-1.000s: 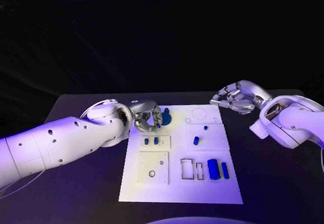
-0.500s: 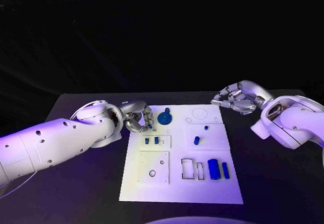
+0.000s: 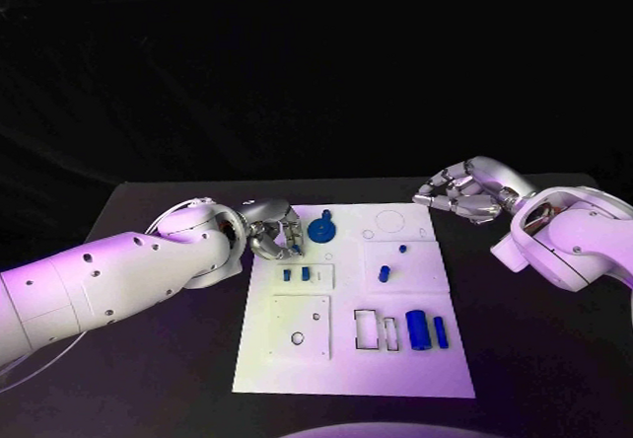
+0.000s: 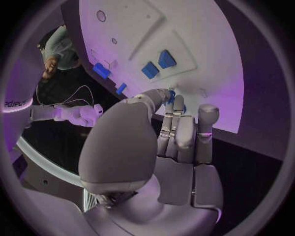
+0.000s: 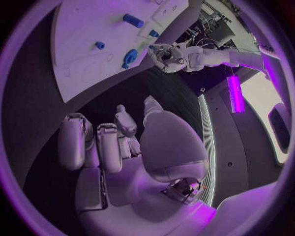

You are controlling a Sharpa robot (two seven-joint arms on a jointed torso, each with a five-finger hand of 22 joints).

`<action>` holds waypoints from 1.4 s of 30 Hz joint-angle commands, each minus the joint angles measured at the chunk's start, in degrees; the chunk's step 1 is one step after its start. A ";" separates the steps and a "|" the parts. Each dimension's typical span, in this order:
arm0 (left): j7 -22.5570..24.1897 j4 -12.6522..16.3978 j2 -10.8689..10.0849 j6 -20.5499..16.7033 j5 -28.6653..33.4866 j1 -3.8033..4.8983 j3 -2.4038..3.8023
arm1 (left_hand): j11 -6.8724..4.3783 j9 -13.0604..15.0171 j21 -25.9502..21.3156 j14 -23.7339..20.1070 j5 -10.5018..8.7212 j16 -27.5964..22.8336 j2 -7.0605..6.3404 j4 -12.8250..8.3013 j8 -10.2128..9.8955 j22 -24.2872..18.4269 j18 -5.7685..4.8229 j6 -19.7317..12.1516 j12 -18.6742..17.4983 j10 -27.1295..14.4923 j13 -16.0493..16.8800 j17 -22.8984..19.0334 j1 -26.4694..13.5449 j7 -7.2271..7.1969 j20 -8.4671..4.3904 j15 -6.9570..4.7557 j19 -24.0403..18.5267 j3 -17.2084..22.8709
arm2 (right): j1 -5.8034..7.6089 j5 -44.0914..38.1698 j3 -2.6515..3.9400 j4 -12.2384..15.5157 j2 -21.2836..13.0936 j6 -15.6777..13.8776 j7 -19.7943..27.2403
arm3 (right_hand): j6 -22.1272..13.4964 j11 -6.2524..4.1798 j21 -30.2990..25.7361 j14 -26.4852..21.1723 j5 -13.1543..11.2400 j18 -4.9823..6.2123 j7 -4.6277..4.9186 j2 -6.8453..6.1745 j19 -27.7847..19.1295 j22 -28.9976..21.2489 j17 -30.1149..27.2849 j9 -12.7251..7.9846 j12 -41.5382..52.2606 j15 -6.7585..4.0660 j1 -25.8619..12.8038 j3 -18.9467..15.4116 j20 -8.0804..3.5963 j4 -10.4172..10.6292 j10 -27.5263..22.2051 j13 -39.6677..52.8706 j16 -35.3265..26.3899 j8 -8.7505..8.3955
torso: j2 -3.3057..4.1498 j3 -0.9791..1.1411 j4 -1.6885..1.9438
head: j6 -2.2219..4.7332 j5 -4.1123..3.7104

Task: Assemble the parts on the task board

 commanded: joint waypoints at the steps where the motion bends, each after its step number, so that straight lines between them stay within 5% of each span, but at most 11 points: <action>1: 0.09 -0.47 0.57 0.68 0.50 -0.09 -0.04 | -0.06 -0.07 0.23 0.42 -0.22 0.30 0.06 -0.01 -0.38 0.10 -0.96 0.33 -0.26 0.36 -0.07 0.02 -0.40 -0.04 -0.11 0.17 0.26 -0.22 | -0.04 -0.30 0.00 0.08 0.00 0.19 0.28 | -0.43 0.05 -0.22 2.79 0.35 1.14 -0.05 0.16 -0.25 5.39 1.77 -0.05 -0.16 -0.36 0.13 -0.30 -0.03 -0.05 -0.38 -0.06 -0.33 0.28 | 0.01 -0.02 0.04 | -0.05 -0.05; 18: -0.01 -2.33 2.71 1.92 -0.74 -0.28 -0.45 | -0.06 -0.08 0.21 0.43 -0.21 0.31 0.06 -0.06 -0.46 0.06 -0.95 0.35 -0.39 0.40 -0.08 -0.01 -0.40 -0.03 -0.12 0.16 0.22 -0.20 | -0.04 -0.30 0.00 0.10 0.02 0.23 0.23 | -0.43 0.05 -0.22 2.79 0.35 1.14 -0.05 0.16 -0.25 5.39 1.77 -0.05 -0.16 -0.36 0.13 -0.30 -0.03 -0.05 -0.38 -0.06 -0.33 0.28 | -0.01 -0.02 0.09 | -0.25 -0.30; 42: -0.59 -2.31 2.81 2.61 -1.08 -0.33 -0.81 | -0.14 -0.03 0.17 0.38 -0.23 0.31 0.28 -0.44 -0.58 0.03 -0.93 0.69 -0.57 0.80 -0.01 -0.23 -0.16 -0.07 -0.14 0.09 0.16 -0.07 | -0.05 -0.30 0.00 0.11 -0.07 0.11 0.27 | -0.43 0.05 -0.22 2.79 0.35 1.14 -0.05 0.16 -0.25 5.39 1.77 -0.05 -0.16 -0.36 0.13 -0.30 -0.03 -0.05 -0.38 -0.06 -0.33 0.28 | -0.01 -0.03 0.04 | -0.44 -0.29</action>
